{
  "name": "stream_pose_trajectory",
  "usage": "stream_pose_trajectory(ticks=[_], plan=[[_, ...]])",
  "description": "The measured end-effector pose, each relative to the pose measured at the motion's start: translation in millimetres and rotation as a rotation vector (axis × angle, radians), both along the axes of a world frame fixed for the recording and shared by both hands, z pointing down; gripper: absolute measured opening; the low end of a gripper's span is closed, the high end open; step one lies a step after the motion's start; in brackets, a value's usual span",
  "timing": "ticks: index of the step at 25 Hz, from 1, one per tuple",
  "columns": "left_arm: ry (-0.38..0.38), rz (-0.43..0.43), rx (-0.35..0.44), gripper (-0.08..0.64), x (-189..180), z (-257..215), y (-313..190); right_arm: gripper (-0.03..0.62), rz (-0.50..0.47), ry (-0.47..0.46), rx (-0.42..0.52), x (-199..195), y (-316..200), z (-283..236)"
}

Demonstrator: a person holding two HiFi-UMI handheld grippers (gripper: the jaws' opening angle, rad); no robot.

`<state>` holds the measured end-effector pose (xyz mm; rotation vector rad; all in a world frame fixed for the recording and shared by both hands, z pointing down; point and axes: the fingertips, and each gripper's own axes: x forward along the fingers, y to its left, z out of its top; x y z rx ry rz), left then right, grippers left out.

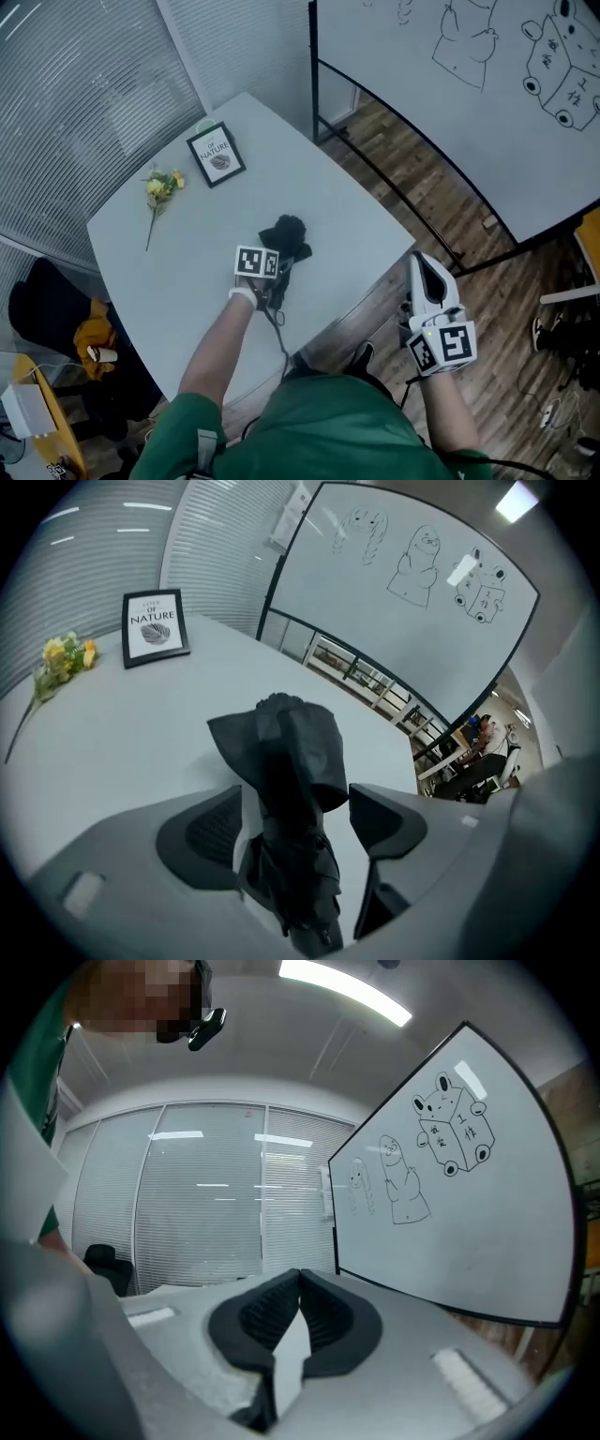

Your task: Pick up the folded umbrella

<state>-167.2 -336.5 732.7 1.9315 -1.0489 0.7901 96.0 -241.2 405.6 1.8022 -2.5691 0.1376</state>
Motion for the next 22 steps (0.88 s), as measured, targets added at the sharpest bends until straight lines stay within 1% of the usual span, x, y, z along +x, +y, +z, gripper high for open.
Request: stream_pose_trajectory(ticks=[3, 8, 12, 14, 17, 22], plan=[[-0.028, 0.002, -0.04, 0.35, 9.2, 18.5, -2.6, 0.003, 0.033, -0.007, -0.011, 21.3, -0.2, 4.7], [-0.132, 0.003, -0.074, 0.35, 18.0, 40.3, -6.5, 0.003, 0.085, -0.011, -0.025, 50.6, 4.4, 10.7], [-0.24, -0.015, -0.079, 0.345, 14.8, 49.4, -8.7, 0.003, 0.108, -0.009, -0.034, 65.4, 7.6, 14.1], [-0.275, -0.017, -0.078, 0.326, 14.8, 52.0, -7.7, 0.003, 0.111, -0.009, -0.036, 69.5, 9.4, 15.0], [-0.276, -0.02, -0.066, 0.306, 14.8, 52.2, -8.0, 0.003, 0.104, -0.007, -0.034, 68.3, 11.3, 15.1], [-0.21, -0.048, -0.061, 0.287, 13.4, 50.5, -6.6, 0.003, 0.075, 0.0, -0.047, 57.7, 14.8, 19.4]])
